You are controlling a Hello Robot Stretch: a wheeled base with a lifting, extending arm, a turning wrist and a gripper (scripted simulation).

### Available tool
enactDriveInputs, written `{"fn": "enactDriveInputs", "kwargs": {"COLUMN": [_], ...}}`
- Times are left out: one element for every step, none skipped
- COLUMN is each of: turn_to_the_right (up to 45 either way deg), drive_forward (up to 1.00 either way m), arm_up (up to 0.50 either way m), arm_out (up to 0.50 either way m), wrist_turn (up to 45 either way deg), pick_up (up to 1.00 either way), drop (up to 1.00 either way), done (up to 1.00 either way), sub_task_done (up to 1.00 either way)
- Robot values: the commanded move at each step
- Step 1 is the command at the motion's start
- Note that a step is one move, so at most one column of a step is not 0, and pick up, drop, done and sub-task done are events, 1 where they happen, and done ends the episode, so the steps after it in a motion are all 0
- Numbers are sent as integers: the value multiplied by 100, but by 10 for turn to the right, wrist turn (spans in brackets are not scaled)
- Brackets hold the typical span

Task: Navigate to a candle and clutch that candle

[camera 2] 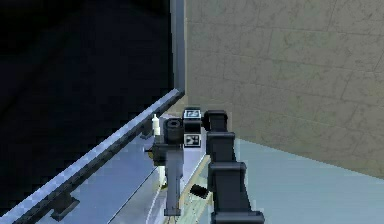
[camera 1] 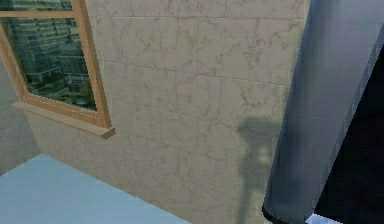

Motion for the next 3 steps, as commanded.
{"fn": "enactDriveInputs", "kwargs": {"turn_to_the_right": [0, 0, 0], "drive_forward": [0, 0, 0], "arm_up": [0, 0, 0], "arm_out": [0, 0, 0], "wrist_turn": [450, 450, 450], "pick_up": [0, 0, 0], "drop": [0, 0, 0], "done": [0, 0, 0], "sub_task_done": [0, 0, 0]}}
